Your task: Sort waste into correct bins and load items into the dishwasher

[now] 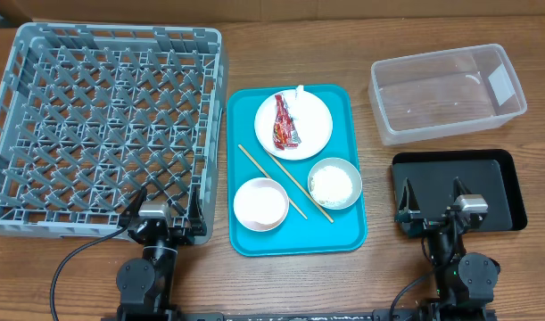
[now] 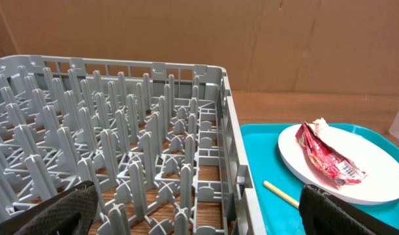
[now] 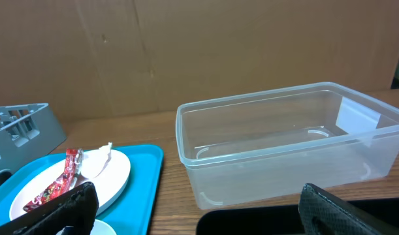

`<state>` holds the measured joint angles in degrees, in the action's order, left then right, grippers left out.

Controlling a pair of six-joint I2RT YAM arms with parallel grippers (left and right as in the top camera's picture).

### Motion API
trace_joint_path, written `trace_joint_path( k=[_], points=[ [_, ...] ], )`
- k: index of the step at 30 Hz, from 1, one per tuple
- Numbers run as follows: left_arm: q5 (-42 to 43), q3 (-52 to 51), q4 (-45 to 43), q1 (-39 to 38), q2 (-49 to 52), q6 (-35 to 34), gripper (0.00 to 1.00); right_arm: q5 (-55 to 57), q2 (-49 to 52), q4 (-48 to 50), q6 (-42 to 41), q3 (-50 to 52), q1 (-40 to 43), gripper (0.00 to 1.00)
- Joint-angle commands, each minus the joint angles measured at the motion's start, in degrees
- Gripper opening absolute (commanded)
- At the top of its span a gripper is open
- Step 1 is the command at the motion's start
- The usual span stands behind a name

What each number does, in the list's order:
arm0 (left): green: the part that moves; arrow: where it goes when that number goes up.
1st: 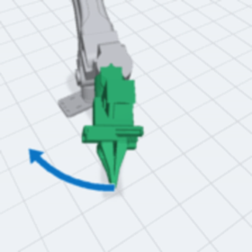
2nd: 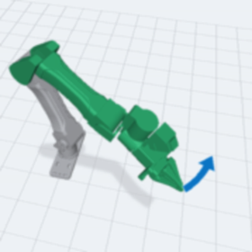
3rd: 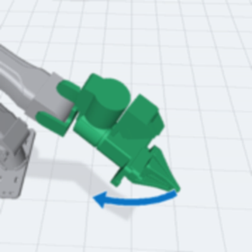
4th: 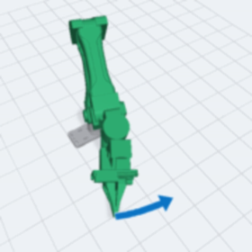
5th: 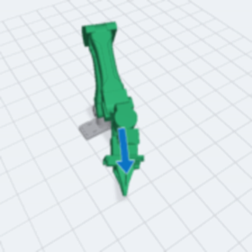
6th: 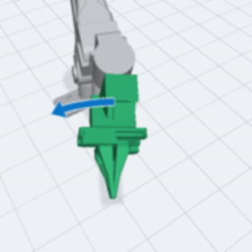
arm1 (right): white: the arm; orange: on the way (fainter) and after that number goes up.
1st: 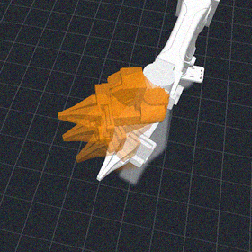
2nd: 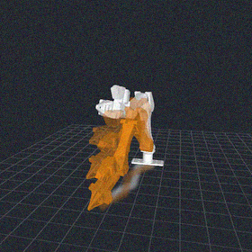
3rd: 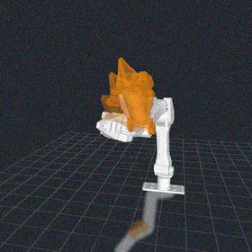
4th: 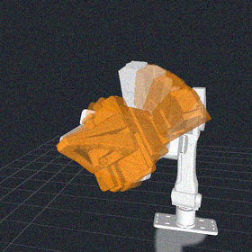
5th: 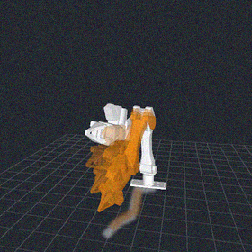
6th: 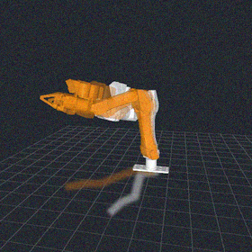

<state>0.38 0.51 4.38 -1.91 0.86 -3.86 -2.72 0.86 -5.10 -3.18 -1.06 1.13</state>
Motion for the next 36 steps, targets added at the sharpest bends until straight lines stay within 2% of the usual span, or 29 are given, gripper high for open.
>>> trace_joint_path(
  k=[1,16,19,20,24,31,36],
  points=[
    [-1.36,-0.24,-0.04,-0.35,-0.50,2.29,1.00,1.33,-0.37,0.42,0.44,0.59,0.13,1.00],
    [-1.25,-0.24,-0.09,-0.37,-0.48,3.04,1.00,1.55,-0.37,0.28,0.24,0.59,0.13,1.00],
    [-1.16,-0.24,-0.13,-0.37,-0.48,2.36,1.00,1.55,-0.37,0.28,-3.23,0.59,0.13,1.00],
    [-1.16,-0.24,-0.09,-0.37,-0.48,0.31,1.00,1.55,-0.37,0.28,-6.82,0.59,0.13,1.00],
    [-1.16,0.09,0.33,-0.37,-0.48,-2.01,1.00,1.53,-0.37,-0.39,-9.11,-0.09,0.13,1.00],
    [-1.90,7.30,8.76,-0.35,-0.48,-2.80,1.00,1.40,0.15,-8.63,-9.14,-7.04,0.13,1.00],
    [-2.27,16.02,16.65,-0.37,2.89,-3.15,1.00,-0.50,6.03,-15.80,-9.33,-16.63,0.13,1.00]
  ],
)
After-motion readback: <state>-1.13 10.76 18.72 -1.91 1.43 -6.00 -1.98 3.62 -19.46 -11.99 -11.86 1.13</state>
